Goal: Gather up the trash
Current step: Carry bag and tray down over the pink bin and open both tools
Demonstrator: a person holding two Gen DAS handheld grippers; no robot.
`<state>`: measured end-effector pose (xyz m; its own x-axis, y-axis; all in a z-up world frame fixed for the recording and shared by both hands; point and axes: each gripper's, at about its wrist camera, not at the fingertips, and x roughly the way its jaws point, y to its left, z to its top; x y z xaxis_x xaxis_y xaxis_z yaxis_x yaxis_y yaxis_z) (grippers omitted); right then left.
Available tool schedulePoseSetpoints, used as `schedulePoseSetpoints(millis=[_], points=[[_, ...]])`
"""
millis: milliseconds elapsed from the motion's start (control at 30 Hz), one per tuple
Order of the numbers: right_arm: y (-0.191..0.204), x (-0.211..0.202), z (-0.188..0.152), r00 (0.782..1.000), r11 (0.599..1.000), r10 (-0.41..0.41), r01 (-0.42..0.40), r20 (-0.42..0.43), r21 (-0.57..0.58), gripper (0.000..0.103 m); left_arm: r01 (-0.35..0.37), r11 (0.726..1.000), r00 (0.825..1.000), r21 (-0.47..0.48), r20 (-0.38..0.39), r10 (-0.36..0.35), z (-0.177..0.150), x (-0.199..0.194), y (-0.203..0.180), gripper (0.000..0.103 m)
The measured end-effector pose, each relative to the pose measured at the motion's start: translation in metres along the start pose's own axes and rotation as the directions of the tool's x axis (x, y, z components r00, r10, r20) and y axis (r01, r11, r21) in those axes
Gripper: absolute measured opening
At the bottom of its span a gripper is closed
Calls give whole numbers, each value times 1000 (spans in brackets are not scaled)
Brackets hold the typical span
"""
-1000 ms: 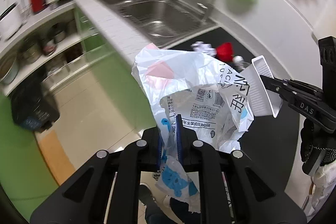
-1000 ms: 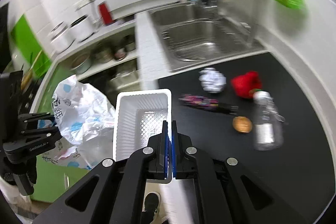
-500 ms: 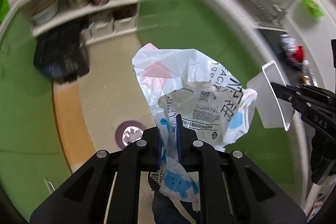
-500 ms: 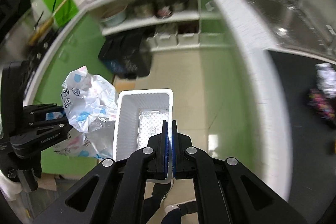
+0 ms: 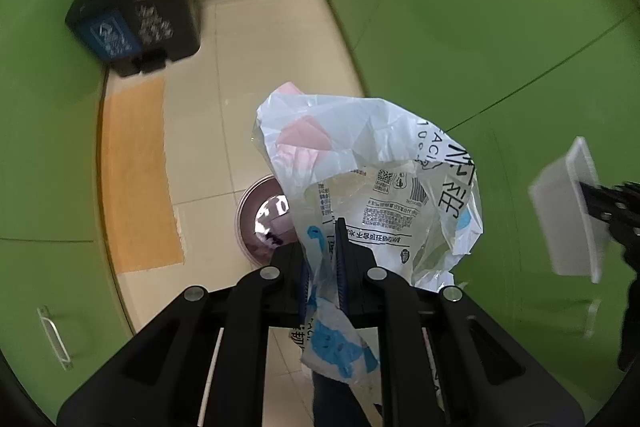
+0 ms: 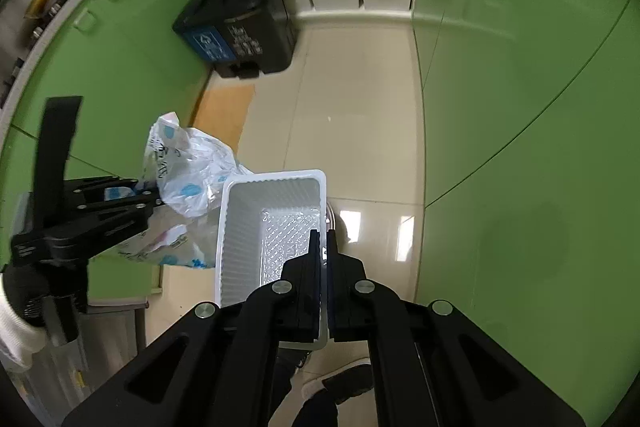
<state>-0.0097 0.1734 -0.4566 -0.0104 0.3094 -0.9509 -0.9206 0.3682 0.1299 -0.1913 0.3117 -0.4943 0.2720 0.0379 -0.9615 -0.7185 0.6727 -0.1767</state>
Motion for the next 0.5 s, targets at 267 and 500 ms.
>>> schedulePoseSetpoints(millis=[267,500], points=[[-17,49,-13,999,999,-1,2,-32,32,2,-41,998,999,-51,-12,40,-6,66,25,54],[-15,62,-10,999,1000,7,-6,-47,29,2,-51,996,999,-68,2,51,-9,71,29,100]])
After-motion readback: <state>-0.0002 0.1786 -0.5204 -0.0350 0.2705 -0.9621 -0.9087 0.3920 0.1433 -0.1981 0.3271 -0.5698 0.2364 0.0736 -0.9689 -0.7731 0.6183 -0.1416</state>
